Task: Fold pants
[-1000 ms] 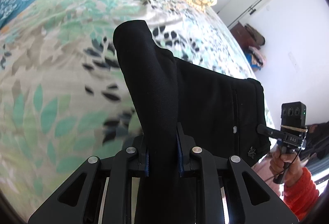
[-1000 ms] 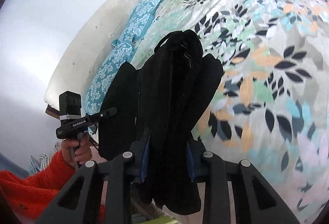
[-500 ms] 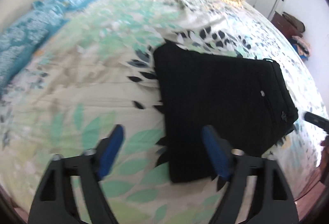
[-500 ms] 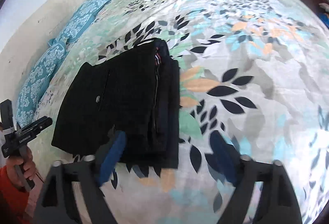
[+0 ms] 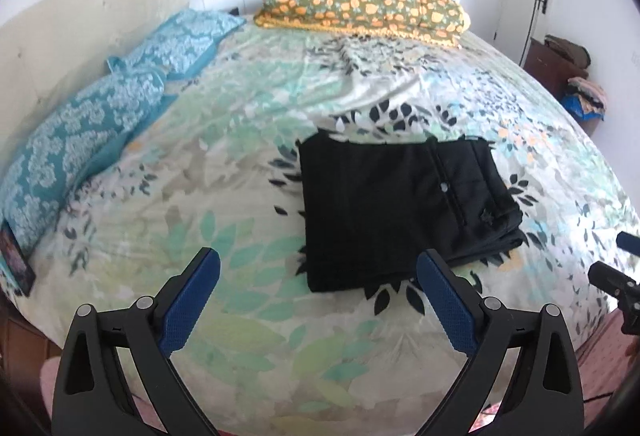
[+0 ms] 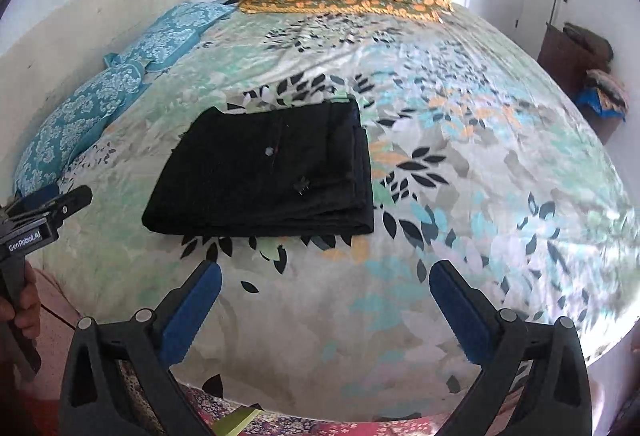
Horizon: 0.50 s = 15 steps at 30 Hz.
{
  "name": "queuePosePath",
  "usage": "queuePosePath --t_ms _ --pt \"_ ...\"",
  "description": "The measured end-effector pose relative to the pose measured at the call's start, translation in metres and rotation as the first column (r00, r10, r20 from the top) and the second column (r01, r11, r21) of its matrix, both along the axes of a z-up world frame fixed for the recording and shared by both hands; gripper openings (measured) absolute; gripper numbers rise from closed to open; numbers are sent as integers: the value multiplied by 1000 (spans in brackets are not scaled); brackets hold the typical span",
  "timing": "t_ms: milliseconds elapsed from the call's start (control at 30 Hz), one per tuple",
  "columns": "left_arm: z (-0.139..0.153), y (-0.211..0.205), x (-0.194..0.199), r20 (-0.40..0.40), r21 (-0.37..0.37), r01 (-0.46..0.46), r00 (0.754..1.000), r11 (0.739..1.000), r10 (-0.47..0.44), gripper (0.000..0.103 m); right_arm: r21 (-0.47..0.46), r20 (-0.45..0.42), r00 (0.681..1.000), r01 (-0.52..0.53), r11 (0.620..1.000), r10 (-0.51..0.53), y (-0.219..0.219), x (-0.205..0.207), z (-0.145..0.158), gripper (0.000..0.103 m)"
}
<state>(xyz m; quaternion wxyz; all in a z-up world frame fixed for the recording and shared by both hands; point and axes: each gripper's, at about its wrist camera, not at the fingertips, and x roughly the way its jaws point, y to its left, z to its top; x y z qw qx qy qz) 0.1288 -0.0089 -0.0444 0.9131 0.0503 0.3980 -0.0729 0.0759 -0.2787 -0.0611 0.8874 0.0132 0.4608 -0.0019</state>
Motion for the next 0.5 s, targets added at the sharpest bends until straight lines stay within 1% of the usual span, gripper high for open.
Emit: queuePosePath --t_ms 100,200,267,367,433,500 --pt "25 -1 -4 46 9 -1 999 1000 1 102 -53 29 998 -49 997 51 16 2 27 103" --pt "33 -1 -13 66 9 -18 998 1000 18 102 -59 48 998 -41 997 44 27 -1 34 103" --pt "30 -1 -23 59 7 -30 998 1000 30 102 -23 41 999 -20 1000 21 32 -6 27 103" --pt "13 2 -35 -8 -16 -43 999 999 43 102 20 24 999 41 999 -41 38 -20 8 103" --pt "2 3 -49 -41 -13 -49 998 999 48 102 24 22 998 66 998 -66 43 -36 -1 103" --pt "-10 6 -65 -69 4 -53 996 999 53 102 7 19 998 68 998 -68 48 -52 -6 103"
